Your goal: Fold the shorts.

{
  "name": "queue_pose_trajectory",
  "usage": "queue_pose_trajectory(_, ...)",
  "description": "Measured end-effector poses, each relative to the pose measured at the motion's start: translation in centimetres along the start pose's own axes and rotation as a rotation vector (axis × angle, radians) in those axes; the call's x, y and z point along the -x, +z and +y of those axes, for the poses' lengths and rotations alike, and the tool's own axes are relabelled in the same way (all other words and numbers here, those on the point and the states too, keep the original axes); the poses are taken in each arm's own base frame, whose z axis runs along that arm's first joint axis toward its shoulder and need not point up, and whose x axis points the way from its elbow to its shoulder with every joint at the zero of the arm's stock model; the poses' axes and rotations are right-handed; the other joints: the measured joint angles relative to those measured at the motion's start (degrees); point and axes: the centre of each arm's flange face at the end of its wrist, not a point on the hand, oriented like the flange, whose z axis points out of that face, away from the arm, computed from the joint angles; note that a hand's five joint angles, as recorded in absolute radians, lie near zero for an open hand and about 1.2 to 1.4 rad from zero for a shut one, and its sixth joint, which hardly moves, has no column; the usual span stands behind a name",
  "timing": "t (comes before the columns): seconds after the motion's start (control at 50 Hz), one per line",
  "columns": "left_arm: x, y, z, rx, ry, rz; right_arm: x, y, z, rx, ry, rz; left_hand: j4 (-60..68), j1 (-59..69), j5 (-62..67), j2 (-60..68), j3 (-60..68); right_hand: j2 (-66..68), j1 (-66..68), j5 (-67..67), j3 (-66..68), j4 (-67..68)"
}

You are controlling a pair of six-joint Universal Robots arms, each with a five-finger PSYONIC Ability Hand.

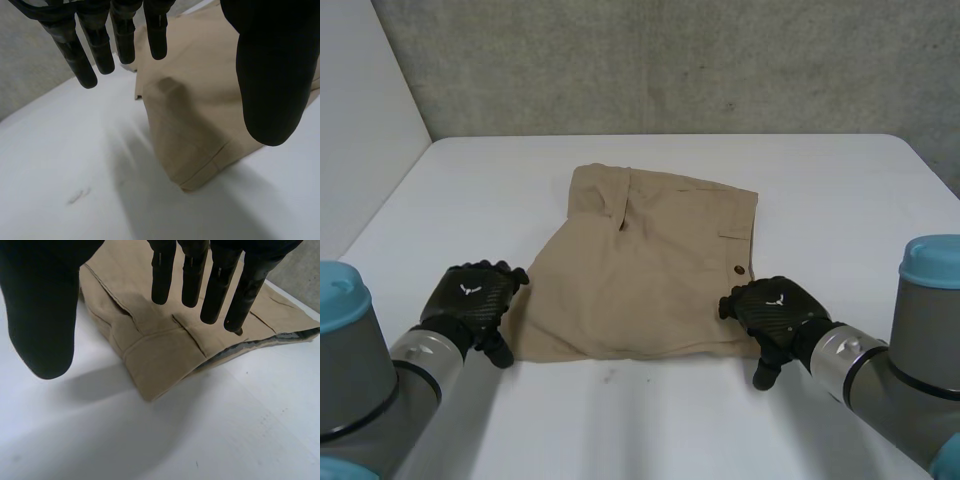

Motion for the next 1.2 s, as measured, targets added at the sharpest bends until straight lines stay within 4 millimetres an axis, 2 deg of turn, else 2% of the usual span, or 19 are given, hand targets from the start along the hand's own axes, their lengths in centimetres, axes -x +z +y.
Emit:
queue_pose_trajectory(0.08, 0.3, 0.8, 0.5, 0.015, -0.008, 0.016, -0.1, 0.8, 0.4, -0.016, 0.019, 0.005, 0.0, 0.0, 0.0, 0.1, 0.0, 0.4, 0.5, 0.3, 0.4, 0.4)
queue_pose_trajectory(0.24, 0.7, 2.2, 1.6, 0.057, -0.015, 0.016, -0.3, 2.3, 0.7, -0.047, 0.038, 0.015, 0.0, 0.0, 0.0, 0.2, 0.0, 11.8, 9.6, 9.8, 11.3, 10.5)
queue_pose_trajectory(0.32, 0.6, 2.6, 2.0, 0.069, -0.015, 0.015, -0.5, 3.0, 0.7, -0.054, 0.036, 0.018, 0.9, 1.3, 0.8, 1.0, 0.9, 23.7, 19.5, 21.4, 23.0, 22.7)
queue_pose_trajectory(0.34, 0.6, 2.7, 2.1, 0.069, -0.013, 0.015, -0.6, 3.2, 0.7, -0.054, 0.036, 0.02, 2.1, 2.9, 2.1, 2.2, 2.3, 32.7, 26.1, 29.9, 32.0, 31.2)
queue_pose_trajectory(0.38, 0.6, 2.7, 2.1, 0.067, -0.013, 0.014, -0.7, 3.4, 0.7, -0.054, 0.035, 0.022, 2.4, 3.2, 2.4, 2.5, 2.4, 36.0, 28.7, 33.5, 35.3, 35.1)
queue_pose_trajectory(0.4, 0.5, 2.9, 2.0, 0.061, -0.011, 0.014, -0.9, 3.7, 0.6, -0.055, 0.033, 0.026, 4.5, 5.5, 4.5, 4.5, 4.8, 43.2, 32.4, 40.4, 42.6, 42.6)
queue_pose_trajectory(0.42, 0.5, 3.0, 2.0, 0.058, -0.01, 0.014, -0.9, 3.8, 0.6, -0.055, 0.033, 0.028, 5.8, 6.8, 5.8, 5.9, 6.2, 44.0, 32.7, 41.4, 43.4, 43.4)
queue_pose_trajectory(0.52, 0.4, 3.5, 2.1, 0.051, -0.006, 0.015, -1.3, 4.1, 0.4, -0.06, 0.031, 0.039, 12.0, 12.0, 11.8, 11.8, 12.0, 44.1, 33.5, 42.3, 43.6, 43.9)
queue_pose_trajectory(0.66, 0.3, 4.2, 2.3, 0.037, -0.002, 0.012, -1.8, 3.8, -0.3, -0.078, 0.027, 0.063, 29.9, 26.7, 29.0, 30.5, 30.6, 44.1, 33.5, 42.4, 43.6, 44.0)
queue_pose_trajectory(0.72, 0.3, 4.4, 2.2, 0.026, -0.001, 0.008, -2.1, 3.4, -0.8, -0.093, 0.022, 0.08, 31.8, 28.5, 30.8, 31.9, 32.0, 44.1, 33.5, 42.4, 43.6, 44.0)
queue_pose_trajectory(0.74, 0.3, 4.4, 2.1, 0.021, -0.001, 0.008, -2.3, 3.2, -1.2, -0.102, 0.019, 0.09, 41.1, 38.3, 39.8, 41.3, 41.2, 44.1, 33.5, 42.4, 43.6, 44.0)
queue_pose_trajectory(0.8, 0.3, 4.2, 1.8, 0.009, 0.001, 0.006, -2.6, 2.6, -2.0, -0.123, 0.012, 0.108, 48.8, 44.6, 47.2, 48.9, 48.7, 44.1, 33.5, 42.4, 43.6, 44.0)
queue_pose_trajectory(0.92, 0.5, 3.2, 0.0, -0.052, 0.006, -0.003, -3.1, 1.4, -3.8, -0.167, -0.011, 0.136, 50.4, 44.6, 47.8, 49.9, 49.9, 44.1, 33.5, 42.4, 43.6, 44.0)
queue_pose_trajectory(0.96, 0.9, 1.7, -2.0, -0.116, 0.012, -0.015, -3.3, 0.0, -5.3, -0.188, -0.036, 0.146, 50.4, 44.6, 47.8, 50.0, 49.9, 44.1, 33.5, 42.4, 43.6, 44.0)
queue_pose_trajectory(1.0, 0.9, 1.5, -2.3, -0.125, 0.012, -0.017, -3.3, -0.2, -5.5, -0.19, -0.039, 0.147, 50.4, 44.6, 47.8, 50.0, 49.9, 44.1, 33.5, 42.4, 43.6, 44.0)
queue_pose_trajectory(1.02, 1.2, 0.2, -3.8, -0.174, 0.017, -0.027, -3.4, -1.5, -6.8, -0.199, -0.061, 0.15, 50.4, 44.7, 47.8, 50.1, 49.9, 44.1, 33.5, 42.4, 43.6, 44.0)
queue_pose_trajectory(1.12, 1.8, -3.1, -7.2, -0.281, 0.025, -0.049, -3.6, -4.4, -9.5, -0.216, -0.102, 0.154, 50.4, 45.1, 47.8, 50.1, 50.1, 44.1, 33.5, 42.8, 43.6, 44.0)
queue_pose_trajectory(1.14, 2.0, -4.4, -8.5, -0.327, 0.029, -0.058, -3.7, -5.6, -10.8, -0.232, -0.121, 0.159, 50.4, 45.1, 47.8, 50.1, 50.1, 44.1, 33.5, 42.8, 43.6, 44.0)
queue_pose_trajectory(1.2, 2.2, -5.9, -9.8, -0.374, 0.033, -0.064, -3.8, -7.0, -12.2, -0.252, -0.142, 0.168, 50.4, 45.1, 47.8, 50.1, 50.3, 44.1, 33.5, 42.9, 43.6, 44.0)
